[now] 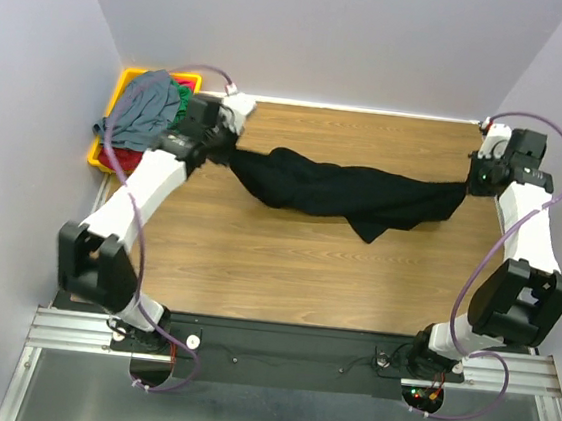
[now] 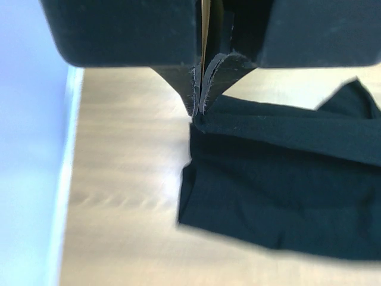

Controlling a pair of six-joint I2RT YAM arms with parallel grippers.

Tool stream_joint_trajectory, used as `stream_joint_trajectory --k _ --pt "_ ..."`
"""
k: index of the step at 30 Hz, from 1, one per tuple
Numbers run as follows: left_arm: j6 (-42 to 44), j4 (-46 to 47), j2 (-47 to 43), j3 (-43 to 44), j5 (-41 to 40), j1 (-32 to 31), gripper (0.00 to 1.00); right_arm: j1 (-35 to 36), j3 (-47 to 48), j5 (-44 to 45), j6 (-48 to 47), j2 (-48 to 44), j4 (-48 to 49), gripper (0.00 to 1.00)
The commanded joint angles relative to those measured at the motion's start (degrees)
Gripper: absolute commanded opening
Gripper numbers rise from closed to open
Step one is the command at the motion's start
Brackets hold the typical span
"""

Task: Fold and stack the t-shirts
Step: Flatten the tshirt out

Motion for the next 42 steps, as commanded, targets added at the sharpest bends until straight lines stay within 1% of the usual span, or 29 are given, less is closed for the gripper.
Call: stream_joint_trajectory --k 1,5,8,9,13,15,16,21,22,25,28,31,33,36,37,40,42 --pt "5.7 -0.4 -7.5 7.0 0.7 1.6 0.00 -0.4 8.5 2.4 -0.4 -4.2 2.3 0.01" --pt "5.3 -0.1 -12.4 10.0 2.4 4.0 0.00 -0.4 14.3 2.9 -0.1 -5.9 1.5 0.01" --pt "4.8 0.1 -15.2 10.8 3.4 5.4 0.00 -0.4 16.0 3.9 -0.8 -8.4 0.5 0.01" --pt "4.4 0.2 -17.5 10.9 3.2 5.8 0.00 -0.4 16.4 4.2 -1.0 -9.2 0.4 0.01" --pt "2.8 2.3 -23.5 10.6 3.7 7.6 0.00 -0.4 18.1 6.7 -2.3 -14.1 0.5 0.01" --pt "1.9 4.2 -25.7 11.1 3.5 8.2 0.00 -0.4 19.8 7.6 -2.2 -14.6 0.5 0.01" --pt "1.1 5.8 -26.4 11.5 3.3 8.3 0.00 -0.4 22.6 7.8 -1.8 -14.5 0.7 0.00" --pt "-0.3 10.1 -25.5 16.3 3.8 8.5 0.00 -0.5 34.0 7.2 0.4 -10.7 0.6 0.01" --pt "-0.7 10.1 -25.1 19.3 4.3 8.5 0.00 -0.4 37.4 6.9 0.5 -9.5 0.5 0.01" --pt "-1.5 9.8 -23.8 24.6 4.6 8.6 0.00 -0.4 41.5 7.2 0.5 -8.4 0.1 0.01" --pt "-1.9 9.4 -24.2 25.9 4.8 8.5 0.00 -0.4 41.0 6.8 0.6 -9.7 -0.1 0.01" --pt "-2.4 9.9 -26.7 24.4 4.9 8.6 0.00 -0.4 40.3 7.3 0.7 -12.8 0.1 0.01" --pt "-2.8 10.4 -28.6 24.6 4.4 8.5 0.00 -0.5 42.6 7.6 0.9 -14.2 0.1 0.01" --pt "-3.5 10.6 -29.6 27.4 2.8 8.6 0.00 -0.4 47.1 8.4 1.0 -14.2 0.2 0.01" --pt "-3.5 10.3 -29.7 29.5 2.5 8.6 0.00 -0.4 50.6 9.2 1.0 -13.7 0.4 0.00" --pt "-3.9 9.9 -30.0 33.3 1.7 8.6 0.00 -0.4 54.6 10.0 0.8 -13.5 1.5 0.01" --pt "-4.1 9.8 -30.4 34.7 1.6 8.6 0.00 -0.4 55.1 10.4 0.6 -13.9 2.2 0.01"
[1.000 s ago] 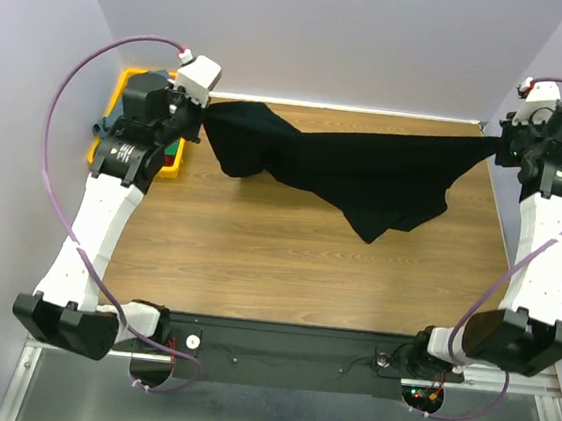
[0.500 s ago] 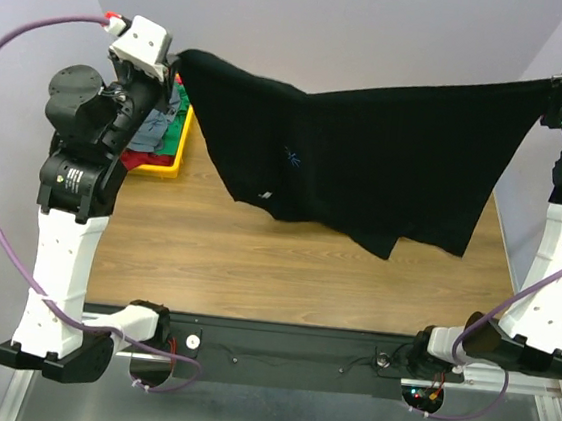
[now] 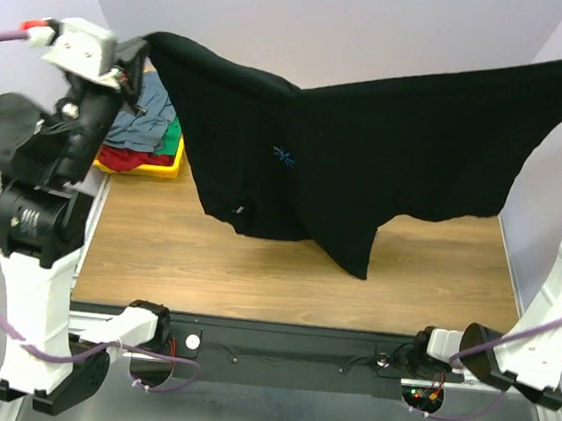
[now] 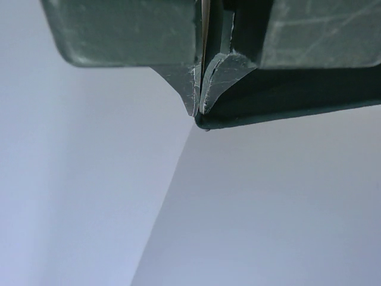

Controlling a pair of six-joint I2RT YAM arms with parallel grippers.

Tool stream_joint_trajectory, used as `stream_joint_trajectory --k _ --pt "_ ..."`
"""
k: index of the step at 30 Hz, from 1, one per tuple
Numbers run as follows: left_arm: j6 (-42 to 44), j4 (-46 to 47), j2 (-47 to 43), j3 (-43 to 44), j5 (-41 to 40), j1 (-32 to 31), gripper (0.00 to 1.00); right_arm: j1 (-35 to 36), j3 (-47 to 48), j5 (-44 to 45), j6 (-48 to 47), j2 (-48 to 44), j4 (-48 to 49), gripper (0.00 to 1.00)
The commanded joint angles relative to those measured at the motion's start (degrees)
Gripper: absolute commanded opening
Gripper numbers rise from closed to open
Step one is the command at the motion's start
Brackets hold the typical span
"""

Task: Fold and stack the t-shirts
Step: Flatten the tshirt out

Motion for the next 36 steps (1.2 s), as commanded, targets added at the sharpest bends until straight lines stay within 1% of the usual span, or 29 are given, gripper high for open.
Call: stream_joint_trajectory --k 1,4,7,10,14,15,17,18,19,22,23,25,26,27,28,29,30,31,32,34,35,36 --pt "-1.0 4.9 -2.8 5.6 -2.9 0.8 0.00 -0.4 3.4 4.0 -0.5 -2.7 6.2 0.01" --pt "-1.2 4.9 -3.0 5.1 -2.2 0.7 0.00 -0.4 1.8 4.2 -1.2 -3.3 7.3 0.01" --pt "-0.6 6.6 -2.4 2.7 -1.5 0.7 0.00 -0.4 -2.3 4.5 -1.5 -3.2 9.6 0.01" --pt "-0.1 8.8 0.6 2.0 -0.4 0.8 0.00 -0.4 -4.1 3.5 -0.5 -0.2 11.4 0.01" --pt "1.1 13.1 8.1 3.6 0.2 0.7 0.00 -0.4 -1.8 -0.3 2.7 6.4 13.3 0.01" --pt "1.4 14.0 9.5 4.0 0.5 0.8 0.00 -0.4 -1.1 -0.7 3.1 9.6 14.0 0.00" --pt "1.7 17.2 12.5 5.5 0.7 0.7 0.00 -0.4 2.1 -2.0 4.4 13.1 15.7 0.01" --pt "2.4 17.9 16.1 6.2 0.8 0.7 0.00 -0.4 3.3 -2.2 4.8 14.7 16.4 0.01" --pt "2.6 20.0 18.2 8.2 1.6 0.8 0.00 -0.4 5.4 -2.4 5.6 18.2 18.0 0.00" --pt "4.6 23.7 26.1 12.6 2.9 0.8 0.00 -0.3 10.5 -2.9 7.4 23.7 19.9 0.00" --pt "5.3 27.4 27.9 13.5 2.9 0.8 0.00 -0.3 14.3 -2.9 8.8 27.0 21.7 0.01" --pt "6.0 31.1 32.8 17.3 2.0 0.8 0.00 0.0 17.8 -2.5 9.8 30.2 23.5 0.01" --pt "6.2 34.0 34.3 19.3 0.9 1.1 0.00 0.5 19.0 -2.2 10.1 32.2 26.5 0.01" --pt "6.1 35.4 37.6 21.5 0.2 1.3 0.00 0.8 19.7 -0.9 10.2 32.7 28.3 0.01" --pt "5.5 36.7 39.2 26.5 -0.5 1.8 0.00 1.1 19.5 0.1 10.4 32.9 30.7 0.01" --pt "3.8 38.9 42.1 29.5 -1.5 3.0 0.00 1.2 19.0 1.5 11.0 32.8 35.3 0.01" --pt "2.9 39.9 43.4 32.4 -2.1 3.6 0.00 1.2 18.8 2.0 11.3 32.7 37.6 0.01" --pt "1.1 41.8 45.4 37.5 -2.9 4.6 0.00 1.3 18.8 3.1 12.4 32.6 41.3 0.01" --pt "1.1 42.6 45.4 39.7 -2.8 4.6 0.00 1.3 18.9 3.1 13.2 32.6 43.6 0.01" --pt "0.2 45.1 46.3 41.9 -2.6 5.8 0.00 1.4 17.9 3.6 14.0 32.0 46.9 0.01" --pt "0.3 47.9 45.5 41.1 -2.0 6.6 0.00 1.4 17.1 3.5 14.8 31.7 50.0 0.01" --pt "0.1 49.5 44.8 40.0 -1.7 6.9 0.00 1.4 16.2 3.0 15.0 31.4 51.2 0.01"
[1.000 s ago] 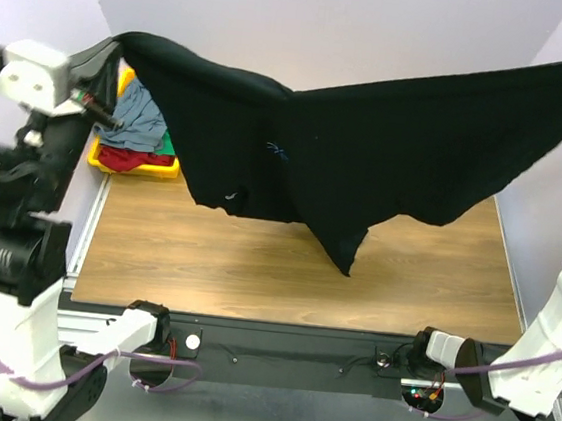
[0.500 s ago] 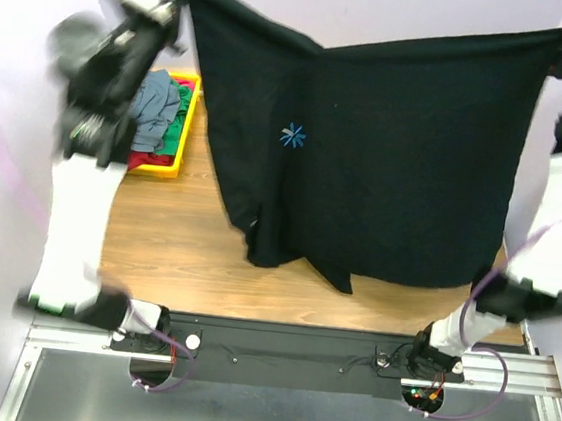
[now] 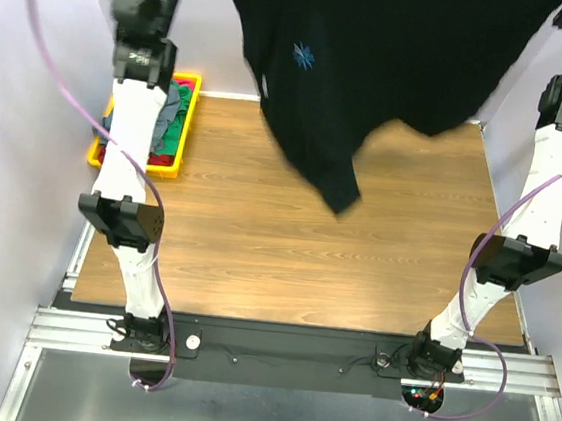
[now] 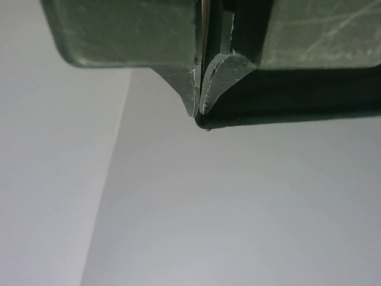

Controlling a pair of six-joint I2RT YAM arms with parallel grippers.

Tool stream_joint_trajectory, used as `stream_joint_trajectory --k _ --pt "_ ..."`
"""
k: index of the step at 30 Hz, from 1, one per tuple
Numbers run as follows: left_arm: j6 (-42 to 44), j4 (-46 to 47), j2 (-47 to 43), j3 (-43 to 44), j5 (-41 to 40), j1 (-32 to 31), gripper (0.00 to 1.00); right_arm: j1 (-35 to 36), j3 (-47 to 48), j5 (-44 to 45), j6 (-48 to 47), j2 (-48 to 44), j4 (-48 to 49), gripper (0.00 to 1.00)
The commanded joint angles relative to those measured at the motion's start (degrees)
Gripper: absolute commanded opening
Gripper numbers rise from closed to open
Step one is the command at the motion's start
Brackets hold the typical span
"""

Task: Fold and stack the t-shirts
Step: Flatten the tshirt out

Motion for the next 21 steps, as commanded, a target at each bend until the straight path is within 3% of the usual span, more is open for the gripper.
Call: stream_joint_trajectory --k 1,3,7,9,13,16,21 --pt "-1.5 20.5 -7.7 2.4 -2.4 3.5 0.00 -0.4 -0.9 2.8 2.9 -4.3 17.8 0.01" --pt "-2.6 20.9 -8.4 0.5 -0.1 5.2 0.00 -0.3 -2.7 0.3 3.9 -4.0 18.5 0.01" --pt "-2.9 21.3 -12.3 -12.1 7.2 6.1 0.00 0.3 -12.2 -8.5 4.8 -4.3 19.1 0.01" --pt "-0.5 22.0 -15.2 -28.3 10.3 6.1 0.00 1.7 -20.1 -12.6 2.7 -4.7 19.7 0.01" --pt "5.5 22.3 -20.8 -44.6 12.4 6.2 0.00 3.8 -35.7 -17.4 -3.1 -6.8 21.3 0.01" --pt "9.3 22.8 -25.9 -62.8 13.4 6.2 0.00 4.0 -47.0 -19.0 -5.8 -10.4 24.2 0.01" --pt "12.0 19.1 -30.9 -73.0 15.3 8.4 0.00 4.1 -57.0 -19.7 -11.7 -16.3 23.0 0.01"
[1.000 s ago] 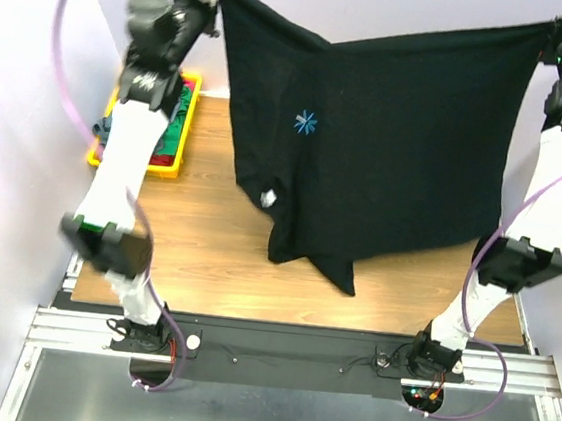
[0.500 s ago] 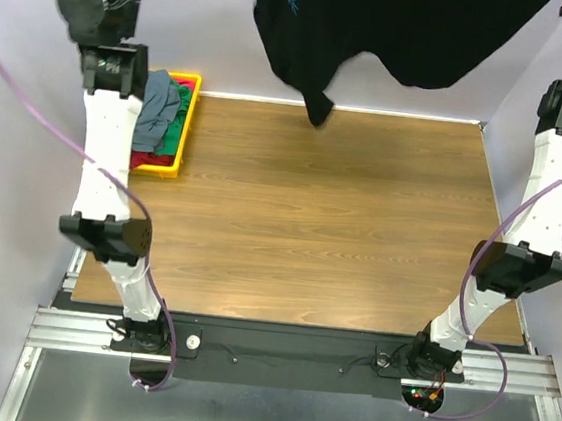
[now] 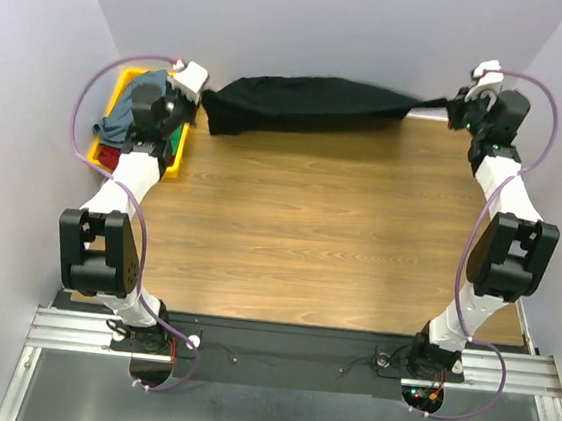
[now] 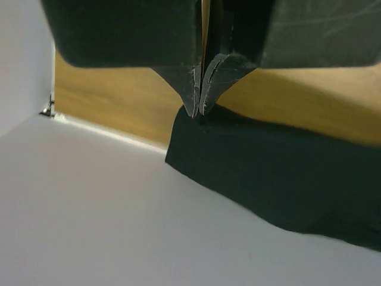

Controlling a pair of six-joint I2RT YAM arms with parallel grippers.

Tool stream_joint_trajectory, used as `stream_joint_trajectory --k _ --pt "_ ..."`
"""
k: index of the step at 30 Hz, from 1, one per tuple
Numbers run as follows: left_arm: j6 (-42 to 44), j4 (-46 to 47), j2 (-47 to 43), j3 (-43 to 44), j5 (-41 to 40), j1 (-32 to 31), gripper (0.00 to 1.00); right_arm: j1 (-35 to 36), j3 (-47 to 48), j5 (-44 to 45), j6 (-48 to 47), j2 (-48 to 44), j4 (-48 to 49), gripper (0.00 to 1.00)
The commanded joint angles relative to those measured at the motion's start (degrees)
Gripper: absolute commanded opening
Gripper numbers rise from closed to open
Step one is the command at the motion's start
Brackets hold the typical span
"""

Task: Fold and stack the t-shirts
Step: Flatten the tshirt out

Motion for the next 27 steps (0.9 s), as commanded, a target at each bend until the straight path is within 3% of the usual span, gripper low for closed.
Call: stream_joint_trajectory --k 1,7,10,13,14,18,25,26,27 --pt "4.5 2.3 -8.7 -2.3 2.8 2.1 0.00 -0.4 -3.5 -2.6 -7.2 -10.0 4.7 0.01" --pt "8.5 -9.6 -13.0 -2.0 9.4 3.5 0.00 -0.3 -8.1 -3.0 -13.7 -15.9 -4.3 0.01" --pt "16.4 -20.0 -17.8 -1.5 13.8 3.5 0.00 -0.4 -10.7 -2.9 -18.9 -20.8 -10.1 0.01" --pt "29.7 -36.2 -23.4 -2.4 19.0 3.5 0.00 -0.4 -15.2 -2.2 -25.2 -26.7 -18.3 0.01" --pt "38.4 -45.7 -24.9 -3.0 20.8 3.5 0.00 -0.4 -17.1 -2.2 -29.2 -28.9 -21.4 0.01" --pt "55.4 -65.3 -34.7 -8.7 22.6 3.5 0.00 -0.4 -27.4 -2.7 -38.6 -41.5 -29.7 0.01" --pt "73.6 -86.5 -47.0 -20.3 20.2 3.1 0.00 -0.4 -42.0 -2.8 -50.7 -57.4 -43.5 0.01" --pt "74.0 -88.1 -47.9 -21.8 18.8 3.1 0.05 -0.4 -43.1 -2.7 -52.8 -59.8 -47.5 0.09" --pt "74.1 -88.6 -49.0 -22.4 18.1 3.1 0.19 -0.4 -43.1 -2.4 -53.6 -60.6 -49.3 0.17"
